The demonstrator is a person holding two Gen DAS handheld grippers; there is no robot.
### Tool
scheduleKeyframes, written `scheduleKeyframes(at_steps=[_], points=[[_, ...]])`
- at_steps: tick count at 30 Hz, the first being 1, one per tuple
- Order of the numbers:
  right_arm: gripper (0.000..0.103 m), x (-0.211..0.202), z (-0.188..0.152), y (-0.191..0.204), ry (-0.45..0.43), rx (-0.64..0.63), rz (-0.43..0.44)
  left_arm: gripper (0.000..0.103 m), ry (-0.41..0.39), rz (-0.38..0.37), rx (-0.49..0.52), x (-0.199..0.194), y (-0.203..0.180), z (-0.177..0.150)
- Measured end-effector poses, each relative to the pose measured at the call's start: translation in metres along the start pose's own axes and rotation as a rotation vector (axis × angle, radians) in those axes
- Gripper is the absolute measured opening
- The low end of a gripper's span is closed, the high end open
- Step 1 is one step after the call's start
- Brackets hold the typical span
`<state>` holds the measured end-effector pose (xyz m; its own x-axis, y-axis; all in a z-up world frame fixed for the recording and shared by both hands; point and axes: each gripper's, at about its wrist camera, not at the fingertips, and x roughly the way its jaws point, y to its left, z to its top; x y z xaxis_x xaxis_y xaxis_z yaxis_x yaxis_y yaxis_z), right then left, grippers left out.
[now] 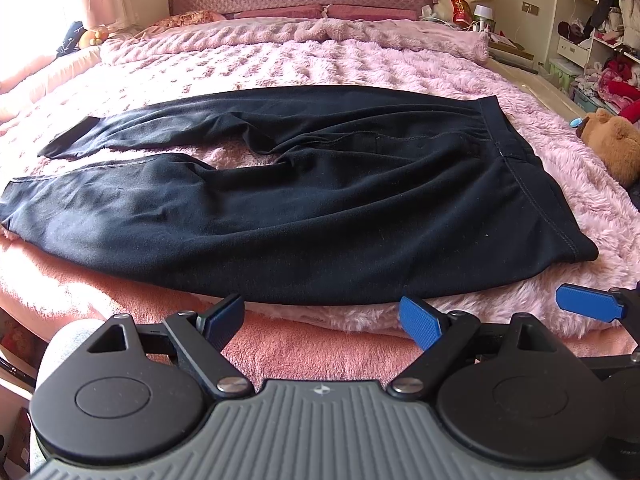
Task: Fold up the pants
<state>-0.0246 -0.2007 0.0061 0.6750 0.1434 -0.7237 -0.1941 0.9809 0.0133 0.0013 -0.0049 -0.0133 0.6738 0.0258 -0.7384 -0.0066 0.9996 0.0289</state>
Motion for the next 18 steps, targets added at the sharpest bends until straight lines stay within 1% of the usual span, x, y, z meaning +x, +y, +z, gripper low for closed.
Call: scheduleKeyframes(at_steps=[13, 18], points=[[0.081, 0.0004, -0.0006, 0.0007, 0.002, -0.002, 0.001, 0.102, 0.013, -0.004, -0.005, 0.0007, 0.0008, -0.0016], [0.081, 0.0018, -0.0022, 0.0013, 0.005, -0.012, -0.002, 0.102, 0.034, -0.009, -0.012, 0.0033, 0.0019, -0.0014]])
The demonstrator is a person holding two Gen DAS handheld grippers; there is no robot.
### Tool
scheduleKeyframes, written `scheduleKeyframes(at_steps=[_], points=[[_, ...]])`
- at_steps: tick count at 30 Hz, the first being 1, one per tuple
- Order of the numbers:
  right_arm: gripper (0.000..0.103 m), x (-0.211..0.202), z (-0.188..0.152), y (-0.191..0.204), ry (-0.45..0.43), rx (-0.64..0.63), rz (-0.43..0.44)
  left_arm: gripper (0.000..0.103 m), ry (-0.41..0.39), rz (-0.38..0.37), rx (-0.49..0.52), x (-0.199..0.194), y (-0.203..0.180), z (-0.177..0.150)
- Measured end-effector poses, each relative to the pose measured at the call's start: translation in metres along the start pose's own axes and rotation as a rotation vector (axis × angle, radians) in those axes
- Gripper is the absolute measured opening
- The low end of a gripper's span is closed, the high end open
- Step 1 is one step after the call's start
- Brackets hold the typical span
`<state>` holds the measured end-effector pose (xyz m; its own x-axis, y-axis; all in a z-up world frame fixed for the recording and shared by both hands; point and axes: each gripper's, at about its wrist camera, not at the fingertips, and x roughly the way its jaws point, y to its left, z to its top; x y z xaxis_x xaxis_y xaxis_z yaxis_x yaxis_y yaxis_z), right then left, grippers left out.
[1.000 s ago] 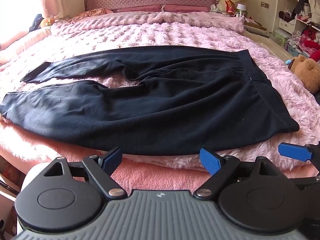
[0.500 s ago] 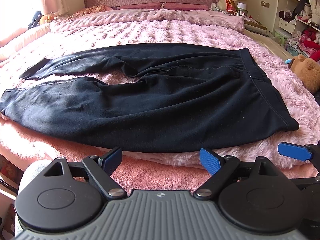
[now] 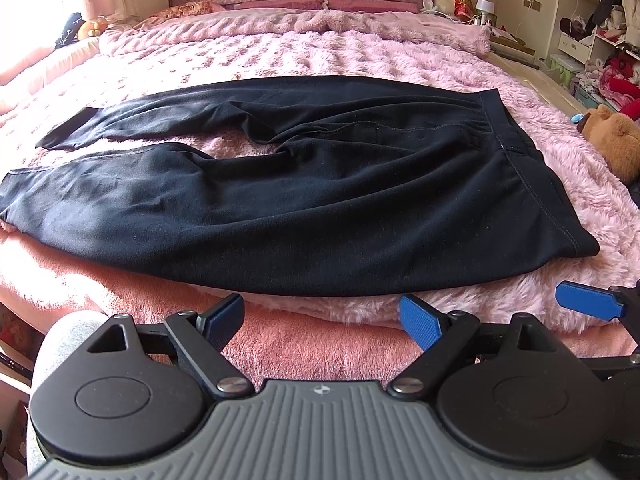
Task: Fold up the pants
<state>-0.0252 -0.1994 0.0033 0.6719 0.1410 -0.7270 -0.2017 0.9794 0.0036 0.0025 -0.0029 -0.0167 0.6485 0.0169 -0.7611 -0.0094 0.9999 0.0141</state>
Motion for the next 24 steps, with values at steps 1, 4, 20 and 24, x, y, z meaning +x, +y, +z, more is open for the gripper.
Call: scheduleKeyframes(at_steps=[1, 4, 20, 24], points=[[0.081, 0.0000, 0.0000, 0.0000, -0.001, -0.002, 0.000, 0.102, 0.005, -0.005, -0.006, 0.0005, 0.0009, -0.0002], [0.081, 0.0005, -0.0005, -0.0003, 0.000, -0.002, 0.001, 0.102, 0.017, -0.014, -0.017, 0.0018, 0.0028, -0.0004], [0.081, 0.0016, -0.0006, -0.0005, 0.005, -0.004, 0.000, 0.102, 0.037, -0.027, -0.029, 0.0044, 0.0046, -0.0005], [0.081, 0.0023, -0.0015, -0.0006, 0.008, -0.007, 0.000, 0.102, 0.037, -0.023, -0.026, 0.0057, 0.0036, -0.0011]])
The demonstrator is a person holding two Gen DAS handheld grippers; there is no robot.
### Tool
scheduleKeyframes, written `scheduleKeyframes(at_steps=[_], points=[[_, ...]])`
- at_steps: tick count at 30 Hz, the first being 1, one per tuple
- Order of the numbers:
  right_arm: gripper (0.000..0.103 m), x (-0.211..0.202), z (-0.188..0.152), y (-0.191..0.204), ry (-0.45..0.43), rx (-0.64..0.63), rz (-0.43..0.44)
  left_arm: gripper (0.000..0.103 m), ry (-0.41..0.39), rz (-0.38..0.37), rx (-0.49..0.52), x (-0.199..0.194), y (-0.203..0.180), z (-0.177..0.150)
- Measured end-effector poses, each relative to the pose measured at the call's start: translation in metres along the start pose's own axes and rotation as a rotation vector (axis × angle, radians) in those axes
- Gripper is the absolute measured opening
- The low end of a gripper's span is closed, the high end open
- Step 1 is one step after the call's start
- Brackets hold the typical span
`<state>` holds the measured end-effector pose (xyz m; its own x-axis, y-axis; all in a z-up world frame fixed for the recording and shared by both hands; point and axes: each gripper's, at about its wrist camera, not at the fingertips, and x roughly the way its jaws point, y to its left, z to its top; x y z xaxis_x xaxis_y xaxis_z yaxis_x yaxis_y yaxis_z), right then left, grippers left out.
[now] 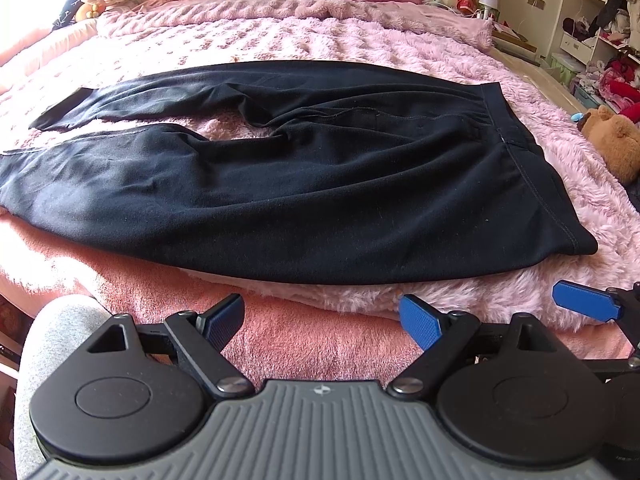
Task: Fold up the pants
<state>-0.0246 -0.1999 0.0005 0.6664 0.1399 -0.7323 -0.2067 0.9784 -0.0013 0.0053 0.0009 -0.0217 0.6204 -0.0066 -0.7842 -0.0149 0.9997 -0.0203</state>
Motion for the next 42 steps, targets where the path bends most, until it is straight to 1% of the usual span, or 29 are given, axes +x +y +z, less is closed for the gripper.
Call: scheduleKeyframes(at_steps=[12, 20, 24, 26, 29, 31, 32, 33, 34, 36, 37, 39, 40, 42], points=[[0.081, 0.000, 0.001, 0.000, -0.007, -0.009, -0.015, 0.102, 0.004, 0.004, -0.015, 0.001, 0.003, 0.000], [0.081, 0.000, 0.001, 0.000, -0.012, -0.007, -0.006, 0.102, 0.000, 0.006, -0.017, 0.001, 0.005, 0.001], [0.081, -0.002, 0.002, -0.001, -0.034, 0.007, 0.006, 0.102, -0.009, 0.010, -0.029, -0.001, 0.009, 0.003], [0.081, -0.004, 0.004, -0.003, -0.053, 0.015, 0.014, 0.102, -0.025, 0.010, -0.065, -0.006, 0.019, 0.008], [0.081, -0.007, 0.005, -0.005, -0.085, 0.024, 0.017, 0.101, -0.086, -0.006, -0.178, -0.021, 0.050, 0.020], [0.081, -0.008, 0.006, -0.006, -0.101, 0.030, 0.019, 0.100, -0.158, -0.026, -0.250, -0.033, 0.080, 0.028], [0.081, -0.007, 0.006, -0.007, -0.106, 0.036, 0.019, 0.100, -0.199, -0.038, -0.270, -0.038, 0.096, 0.033], [0.081, -0.006, 0.007, -0.008, -0.110, 0.041, 0.023, 0.100, -0.235, -0.036, -0.283, -0.042, 0.111, 0.037], [0.081, -0.005, 0.007, -0.009, -0.111, 0.043, 0.028, 0.100, -0.271, -0.010, -0.294, -0.046, 0.129, 0.042], [0.081, -0.004, 0.008, -0.009, -0.118, 0.040, 0.025, 0.100, -0.319, 0.083, -0.316, -0.049, 0.164, 0.050], [0.081, -0.003, 0.008, -0.009, -0.124, 0.036, 0.019, 0.100, -0.331, 0.130, -0.322, -0.050, 0.183, 0.055], [0.081, -0.003, 0.008, -0.011, -0.140, 0.027, 0.004, 0.100, -0.338, 0.189, -0.337, -0.048, 0.220, 0.063], [0.081, -0.002, 0.008, -0.012, -0.145, 0.026, -0.006, 0.100, -0.349, 0.193, -0.359, -0.048, 0.243, 0.065], [0.081, 0.001, 0.009, -0.016, -0.149, 0.036, -0.022, 0.100, -0.376, 0.155, -0.425, -0.048, 0.287, 0.067]])
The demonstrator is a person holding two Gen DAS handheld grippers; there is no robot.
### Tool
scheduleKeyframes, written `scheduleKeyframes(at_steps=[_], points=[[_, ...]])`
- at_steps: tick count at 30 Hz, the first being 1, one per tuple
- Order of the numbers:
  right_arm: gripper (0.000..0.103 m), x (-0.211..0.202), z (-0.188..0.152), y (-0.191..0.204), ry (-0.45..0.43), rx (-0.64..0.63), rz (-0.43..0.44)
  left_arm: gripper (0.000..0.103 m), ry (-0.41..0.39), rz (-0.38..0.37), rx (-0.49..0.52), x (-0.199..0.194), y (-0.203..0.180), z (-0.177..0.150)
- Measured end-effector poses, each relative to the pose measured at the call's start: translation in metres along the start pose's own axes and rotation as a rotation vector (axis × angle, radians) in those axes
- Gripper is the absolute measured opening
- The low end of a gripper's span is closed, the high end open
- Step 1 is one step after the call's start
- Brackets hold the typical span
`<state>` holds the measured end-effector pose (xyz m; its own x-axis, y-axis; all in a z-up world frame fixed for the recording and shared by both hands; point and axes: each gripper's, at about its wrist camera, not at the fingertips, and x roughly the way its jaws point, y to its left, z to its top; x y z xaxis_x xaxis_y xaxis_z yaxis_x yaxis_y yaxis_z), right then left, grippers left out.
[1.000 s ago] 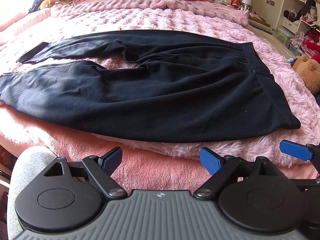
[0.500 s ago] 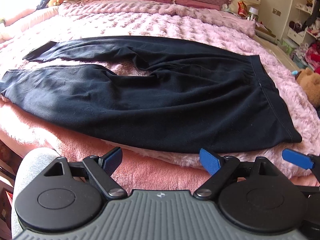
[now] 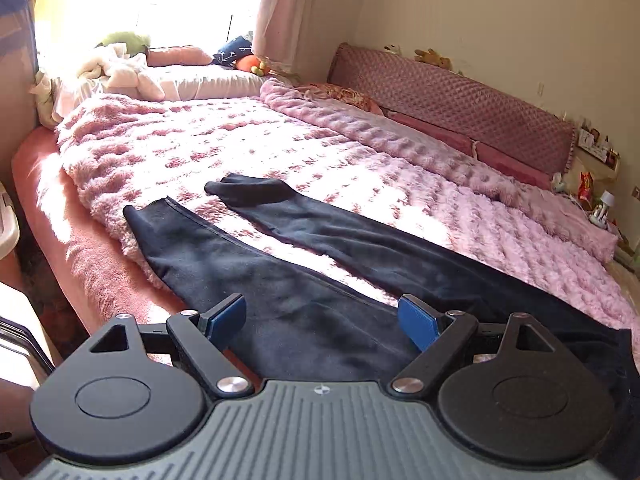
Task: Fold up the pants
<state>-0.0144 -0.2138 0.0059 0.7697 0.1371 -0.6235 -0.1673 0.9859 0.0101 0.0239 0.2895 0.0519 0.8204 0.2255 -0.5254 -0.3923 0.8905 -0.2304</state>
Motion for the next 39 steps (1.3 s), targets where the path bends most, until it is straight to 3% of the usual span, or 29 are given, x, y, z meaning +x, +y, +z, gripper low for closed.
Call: scheduleKeyframes(at_steps=[5, 8, 13, 17, 20, 22, 29, 30, 32, 33, 37, 39], points=[[0.081, 0.009, 0.003, -0.005, 0.013, 0.031, 0.014, 0.100, 0.006, -0.216, -0.266, 0.041, 0.103, 0.034], [0.081, 0.015, 0.006, 0.001, 0.017, 0.011, 0.027, 0.100, -0.017, -0.224, -0.453, 0.076, 0.166, 0.048], [0.081, 0.021, 0.015, 0.012, 0.008, -0.059, 0.039, 0.099, 0.014, -0.214, -0.453, 0.134, 0.238, 0.066], [0.081, 0.029, 0.020, 0.014, 0.014, -0.043, 0.075, 0.089, 0.000, -0.190, -0.576, 0.177, 0.280, 0.062], [0.081, 0.039, 0.021, 0.004, 0.084, 0.062, 0.108, 0.087, 0.044, -0.223, -0.631, 0.206, 0.294, 0.059], [0.078, 0.042, 0.018, -0.013, 0.120, 0.208, 0.139, 0.087, 0.048, -0.254, -0.672, 0.223, 0.302, 0.054], [0.074, 0.043, 0.016, -0.060, 0.107, 0.558, 0.158, 0.086, 0.045, -0.311, -0.822, 0.259, 0.321, 0.039], [0.074, 0.044, 0.014, -0.066, 0.108, 0.610, 0.170, 0.082, 0.045, -0.308, -0.826, 0.261, 0.319, 0.038], [0.074, 0.043, 0.007, -0.076, 0.105, 0.723, 0.196, 0.040, 0.039, -0.260, -0.861, 0.260, 0.318, 0.036], [0.072, 0.043, 0.001, -0.083, 0.107, 0.805, 0.209, 0.028, 0.049, -0.235, -0.894, 0.261, 0.320, 0.034], [0.053, 0.040, -0.014, -0.100, 0.092, 0.996, 0.244, 0.004, 0.058, -0.254, -0.964, 0.256, 0.334, 0.025], [0.051, 0.037, -0.020, -0.106, 0.089, 1.050, 0.248, 0.004, 0.057, -0.269, -0.983, 0.249, 0.340, 0.022]])
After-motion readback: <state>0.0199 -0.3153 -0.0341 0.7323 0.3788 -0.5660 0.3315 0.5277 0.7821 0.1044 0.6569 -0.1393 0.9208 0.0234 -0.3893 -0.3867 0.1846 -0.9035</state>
